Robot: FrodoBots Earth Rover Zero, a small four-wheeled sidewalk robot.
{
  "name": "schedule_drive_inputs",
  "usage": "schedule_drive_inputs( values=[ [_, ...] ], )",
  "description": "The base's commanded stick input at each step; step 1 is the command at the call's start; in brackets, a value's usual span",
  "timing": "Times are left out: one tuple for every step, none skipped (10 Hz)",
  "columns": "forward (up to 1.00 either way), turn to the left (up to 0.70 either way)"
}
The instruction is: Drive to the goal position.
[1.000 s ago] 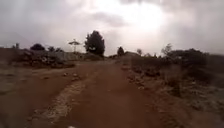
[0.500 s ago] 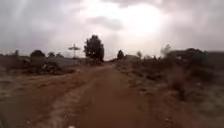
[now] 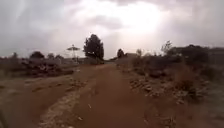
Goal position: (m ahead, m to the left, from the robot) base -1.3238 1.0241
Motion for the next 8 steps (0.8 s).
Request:
schedule_drive_inputs(
  values=[
    [0.50,0.00],
    [0.50,0.00],
    [0.50,0.00],
    [0.50,0.00],
    [0.50,0.00],
    [0.50,0.00],
    [0.50,0.00],
    [0.50,0.00]
  ],
)
